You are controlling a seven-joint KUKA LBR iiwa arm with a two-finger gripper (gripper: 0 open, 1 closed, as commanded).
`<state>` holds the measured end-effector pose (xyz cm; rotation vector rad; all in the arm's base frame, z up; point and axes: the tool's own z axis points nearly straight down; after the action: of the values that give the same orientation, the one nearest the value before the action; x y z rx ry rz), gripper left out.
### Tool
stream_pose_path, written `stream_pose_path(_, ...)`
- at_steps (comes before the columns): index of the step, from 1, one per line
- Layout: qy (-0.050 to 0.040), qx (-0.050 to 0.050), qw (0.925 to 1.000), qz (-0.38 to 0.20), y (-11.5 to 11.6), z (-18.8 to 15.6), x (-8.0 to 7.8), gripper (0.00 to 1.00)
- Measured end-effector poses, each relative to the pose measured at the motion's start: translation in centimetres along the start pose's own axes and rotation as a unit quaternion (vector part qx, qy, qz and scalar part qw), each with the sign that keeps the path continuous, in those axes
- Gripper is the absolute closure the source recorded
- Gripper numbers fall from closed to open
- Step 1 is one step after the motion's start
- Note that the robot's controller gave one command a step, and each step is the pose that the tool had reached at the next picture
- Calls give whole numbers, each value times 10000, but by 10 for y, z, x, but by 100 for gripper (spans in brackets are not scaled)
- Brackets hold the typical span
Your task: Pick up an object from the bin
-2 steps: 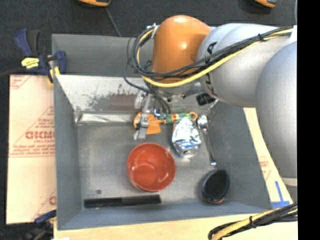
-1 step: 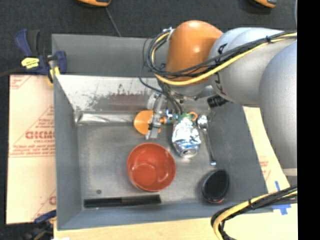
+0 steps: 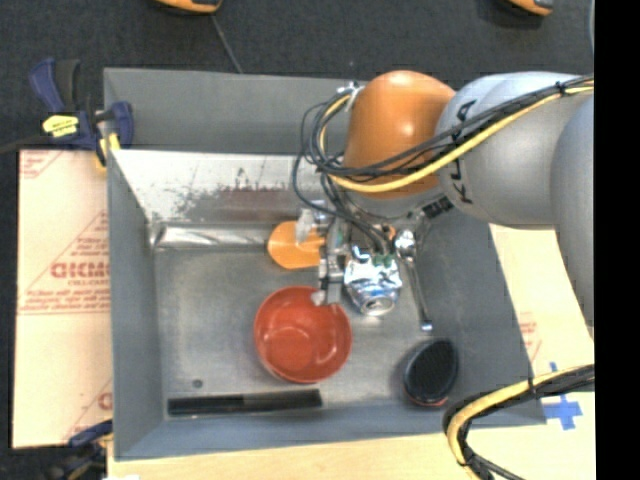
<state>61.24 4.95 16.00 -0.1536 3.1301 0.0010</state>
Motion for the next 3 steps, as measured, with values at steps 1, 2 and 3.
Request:
stream_pose_path(1,-29,5,9992,396,2,16,-2,0)
stream_pose_path(2,-29,5,9992,396,2,16,-2,0)
stream_pose_path(3,-29,5,9992,396,2,16,-2,0)
